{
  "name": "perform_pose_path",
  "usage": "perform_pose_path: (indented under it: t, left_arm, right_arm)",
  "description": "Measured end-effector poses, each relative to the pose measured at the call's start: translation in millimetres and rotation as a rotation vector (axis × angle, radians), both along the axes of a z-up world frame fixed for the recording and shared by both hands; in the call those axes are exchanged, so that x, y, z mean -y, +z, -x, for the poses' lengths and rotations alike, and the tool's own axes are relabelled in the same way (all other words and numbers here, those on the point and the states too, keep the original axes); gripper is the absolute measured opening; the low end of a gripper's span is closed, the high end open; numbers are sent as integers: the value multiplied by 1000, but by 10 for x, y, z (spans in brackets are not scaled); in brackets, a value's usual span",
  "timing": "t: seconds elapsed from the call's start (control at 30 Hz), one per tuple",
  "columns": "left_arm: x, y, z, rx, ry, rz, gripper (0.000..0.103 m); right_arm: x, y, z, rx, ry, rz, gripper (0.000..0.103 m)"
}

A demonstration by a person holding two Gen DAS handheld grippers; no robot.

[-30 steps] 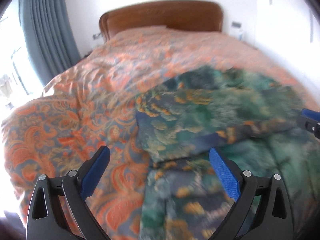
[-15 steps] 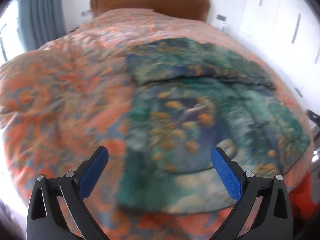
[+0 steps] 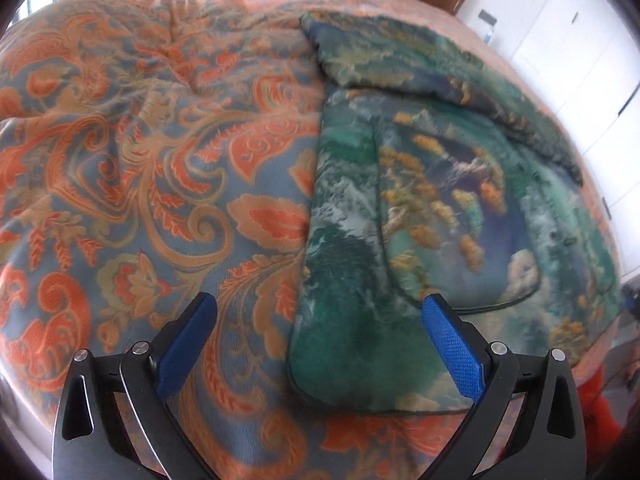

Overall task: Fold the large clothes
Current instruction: 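Grasp the jacket hem with the left tool while the right tool grasps the hem, then lift the hem with both tools and fold it up toward the collar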

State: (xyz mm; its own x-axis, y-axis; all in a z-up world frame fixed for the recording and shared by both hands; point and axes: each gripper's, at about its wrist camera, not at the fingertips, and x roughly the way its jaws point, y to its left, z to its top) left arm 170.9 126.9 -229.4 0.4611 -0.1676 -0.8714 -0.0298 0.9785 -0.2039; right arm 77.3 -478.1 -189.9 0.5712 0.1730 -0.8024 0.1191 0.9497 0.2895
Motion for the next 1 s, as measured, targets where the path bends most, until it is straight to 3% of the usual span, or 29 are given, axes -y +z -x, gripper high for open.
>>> perform_pose_path:
  t: [0.27, 0.4, 0.47, 0.5, 0.53, 0.57, 0.63, 0.73, 0.87, 1.0]
  left_arm:
    - [67, -158, -65, -39, -73, 9, 102]
    - [149, -174, -6, -56, -111, 20, 95]
    - [193, -143, 47, -61, -129, 11, 51]
    - [209, -119, 64, -67, -134, 12, 40]
    - [220, -82, 86, -65, -128, -4, 22]
    - [225, -49, 91, -61, -125, -5, 18]
    - [218, 34, 108, -46, -108, 7, 14]
    - [215, 231, 174, -11, -106, 15, 12]
    - [186, 440, 398, 29, -158, 20, 12]
    - [145, 467, 672, 12, -179, 11, 12]
  right_arm:
    - [-129, -247, -362, -81, 140, -147, 73]
    - [-336, -355, -479, -137, 196, -106, 73]
    - [-403, -324, -475, -133, 207, -87, 61]
    - [-443, -273, -456, -120, 217, -79, 50]
    - [-490, -186, -422, -91, 229, -71, 38]
    - [-517, -125, -406, -75, 238, -63, 33]
    - [-596, 7, -383, -45, 255, -28, 22]
    - [-696, 153, -369, -20, 267, 4, 16]
    - [-713, 299, -261, -5, 285, 0, 14]
    - [-630, 296, -62, -19, 291, -37, 14]
